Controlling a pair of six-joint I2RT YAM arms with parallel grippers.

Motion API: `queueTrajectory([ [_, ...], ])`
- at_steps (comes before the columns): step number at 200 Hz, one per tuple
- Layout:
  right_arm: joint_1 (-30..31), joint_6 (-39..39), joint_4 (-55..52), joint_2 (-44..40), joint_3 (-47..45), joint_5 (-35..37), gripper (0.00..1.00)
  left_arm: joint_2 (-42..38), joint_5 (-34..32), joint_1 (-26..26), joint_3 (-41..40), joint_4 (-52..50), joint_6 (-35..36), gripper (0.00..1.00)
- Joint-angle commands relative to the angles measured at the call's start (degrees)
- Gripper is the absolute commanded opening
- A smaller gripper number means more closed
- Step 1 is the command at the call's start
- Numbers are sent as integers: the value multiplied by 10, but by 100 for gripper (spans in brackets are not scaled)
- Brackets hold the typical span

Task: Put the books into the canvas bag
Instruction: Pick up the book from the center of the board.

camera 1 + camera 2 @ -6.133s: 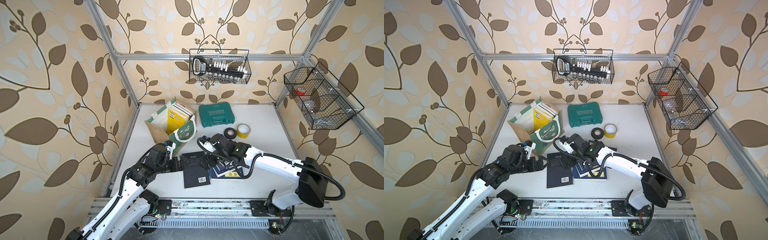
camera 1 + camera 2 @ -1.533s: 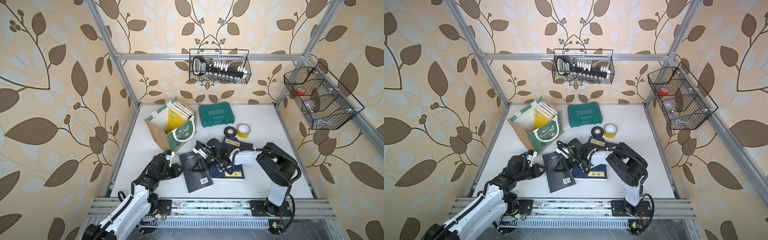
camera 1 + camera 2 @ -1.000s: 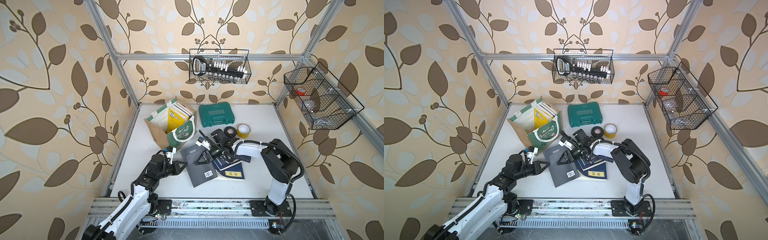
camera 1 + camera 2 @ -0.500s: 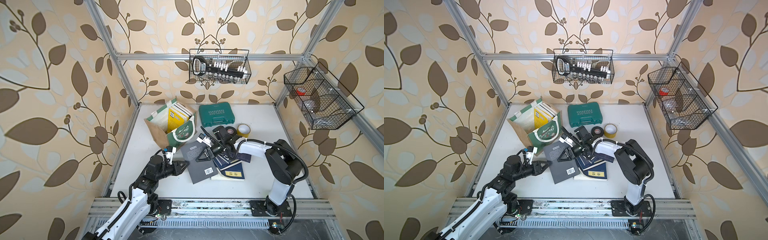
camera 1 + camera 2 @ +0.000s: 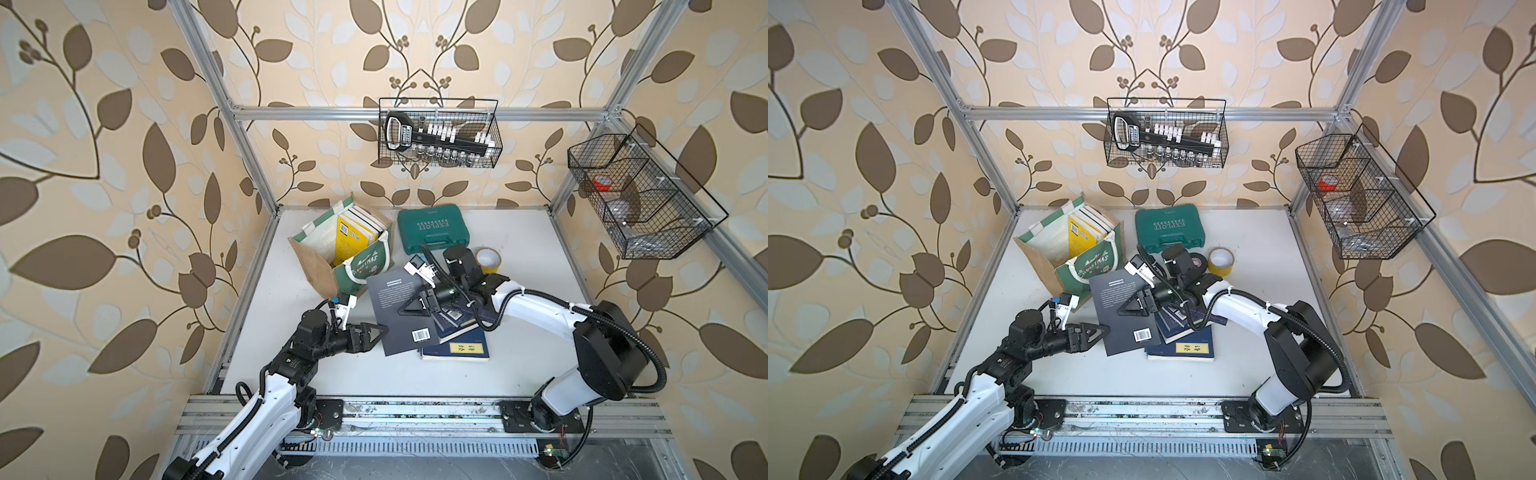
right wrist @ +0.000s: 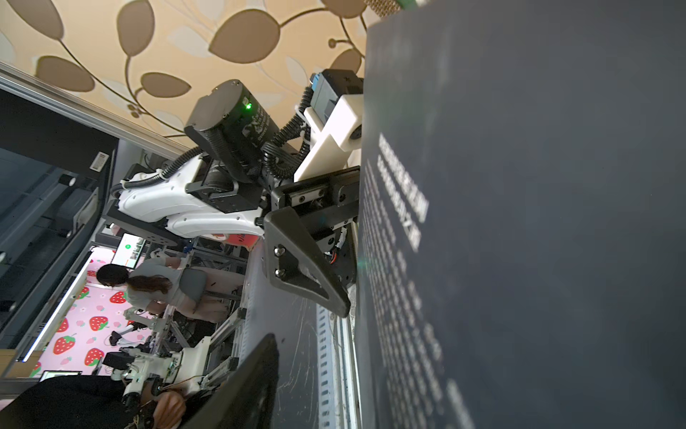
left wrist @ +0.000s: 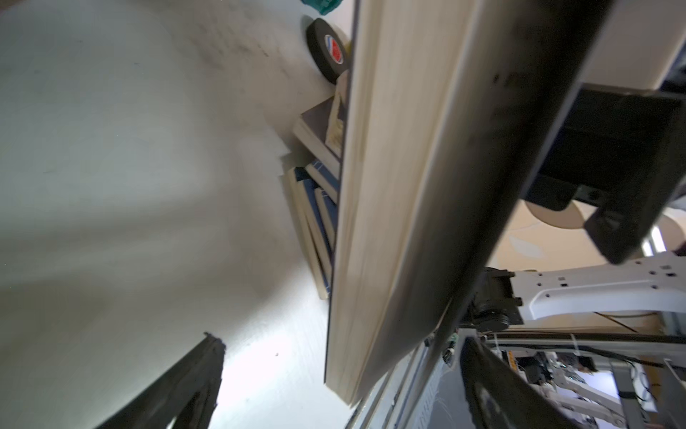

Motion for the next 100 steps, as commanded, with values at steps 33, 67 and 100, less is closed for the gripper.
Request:
queueTrajectory([
  [33, 9, 66, 121, -52, -35, -56, 5, 43, 98, -12, -13, 174, -35, 99],
  [67, 13, 66, 127, -42, -33, -44, 5, 57, 120, -31, -21, 228, -59, 71],
  [100, 11, 64, 127, -32, -29, -44, 11, 29, 98, -41, -16, 175, -46, 2],
])
